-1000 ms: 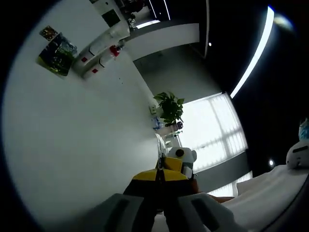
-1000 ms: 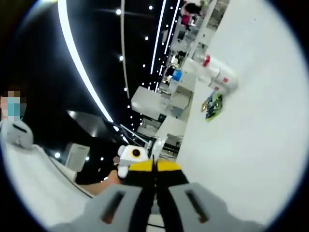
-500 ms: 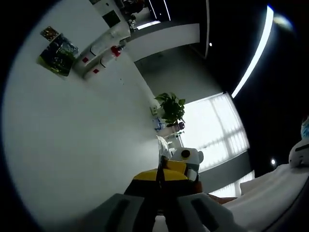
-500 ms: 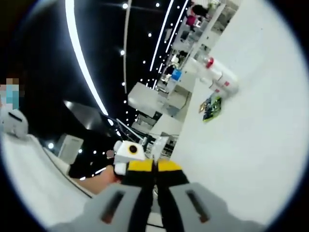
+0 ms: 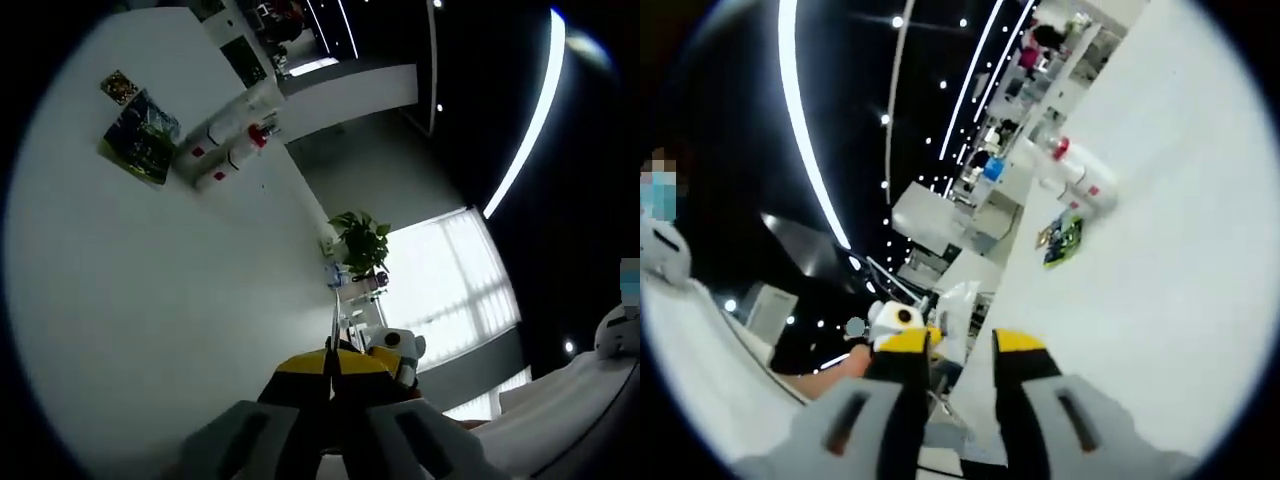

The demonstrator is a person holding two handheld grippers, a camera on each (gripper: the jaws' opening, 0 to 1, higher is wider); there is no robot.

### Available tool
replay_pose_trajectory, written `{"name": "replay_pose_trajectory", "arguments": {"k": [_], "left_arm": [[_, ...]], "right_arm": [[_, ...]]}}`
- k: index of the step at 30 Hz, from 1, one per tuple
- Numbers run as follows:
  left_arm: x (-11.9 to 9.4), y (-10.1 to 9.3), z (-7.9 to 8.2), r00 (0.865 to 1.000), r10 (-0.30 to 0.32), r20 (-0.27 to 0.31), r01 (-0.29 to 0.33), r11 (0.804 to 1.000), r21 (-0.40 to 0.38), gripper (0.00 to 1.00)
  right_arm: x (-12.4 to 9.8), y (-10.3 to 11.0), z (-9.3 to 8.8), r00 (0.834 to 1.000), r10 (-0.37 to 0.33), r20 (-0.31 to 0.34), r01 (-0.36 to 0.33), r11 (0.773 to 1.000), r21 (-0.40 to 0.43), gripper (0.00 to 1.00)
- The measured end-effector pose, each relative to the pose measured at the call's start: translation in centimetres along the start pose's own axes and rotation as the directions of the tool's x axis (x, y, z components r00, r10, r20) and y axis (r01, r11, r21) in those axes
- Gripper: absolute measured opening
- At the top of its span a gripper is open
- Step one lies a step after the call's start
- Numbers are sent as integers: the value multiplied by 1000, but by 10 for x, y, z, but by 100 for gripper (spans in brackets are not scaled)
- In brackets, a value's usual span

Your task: Arrange the skincare products in the storage area until every visible bottle or jar stands upright without overlapping.

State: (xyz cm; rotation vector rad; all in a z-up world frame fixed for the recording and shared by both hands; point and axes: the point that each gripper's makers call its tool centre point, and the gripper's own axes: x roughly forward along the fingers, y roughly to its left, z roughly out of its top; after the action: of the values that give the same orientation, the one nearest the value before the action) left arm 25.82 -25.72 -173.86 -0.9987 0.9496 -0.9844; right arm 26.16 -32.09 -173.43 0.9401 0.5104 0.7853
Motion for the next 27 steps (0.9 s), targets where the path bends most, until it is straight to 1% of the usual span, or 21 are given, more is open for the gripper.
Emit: {"name": "replay_pose_trajectory", "arguments": {"k": [4,5,6,7,9,11,12,14,15,17,19,20,22,25,26,27], "left_arm": [[-10,13,11,1000,27,15,-27,1000,-7,0],[-12,16,13,999,30,18,-29,999,-12,0],[-15,20,17,999,34,24,-34,999,-16,0],[-18,22,20,999,39,27,-38,999,-18,0],[-23,29,26,998,56,32,-55,998,-20,0],[-29,37,33,997,69,37,-69,997,-25,0],[-31,41,36,996,76,41,-75,997,-28,0],[-37,49,45,995,87,52,-85,996,-39,0],[-41,54,51,994,95,59,-93,995,-49,0],[-46,61,58,992,107,64,-103,993,-58,0],[-50,68,66,990,126,68,-122,991,-54,0],[-54,75,74,988,137,69,-134,989,-55,0],[-57,82,83,986,151,71,-147,988,-54,0],[-61,91,97,984,163,75,-159,986,-55,0],[-63,94,104,983,169,77,-165,985,-55,0],[-64,98,110,982,174,78,-170,984,-54,0]], "right_arm": [[2,-12,-11,994,-88,-57,82,992,-98,35],[3,-16,-15,990,-121,-78,110,985,-132,38],[4,-19,-18,985,-144,-91,128,980,-155,42],[5,-24,-21,979,-178,-102,157,969,-189,46],[5,-29,-23,969,-220,-113,191,956,-224,53],[6,-34,-25,959,-255,-124,215,940,-267,55],[6,-35,-26,955,-267,-127,225,935,-274,57],[7,-41,-25,942,-312,-127,261,915,-308,61],[8,-43,-25,939,-321,-125,270,911,-312,64],[9,-44,-24,936,-331,-124,279,907,-315,66],[9,-45,-23,931,-346,-117,295,901,-319,67],[9,-47,-22,928,-353,-115,301,897,-322,68],[8,-49,-21,922,-370,-111,318,890,-327,70],[6,-54,-21,908,-407,-103,355,874,-331,76],[6,-56,-20,902,-422,-93,370,866,-337,78],[4,-59,-19,890,-449,-83,398,851,-342,80]]}}
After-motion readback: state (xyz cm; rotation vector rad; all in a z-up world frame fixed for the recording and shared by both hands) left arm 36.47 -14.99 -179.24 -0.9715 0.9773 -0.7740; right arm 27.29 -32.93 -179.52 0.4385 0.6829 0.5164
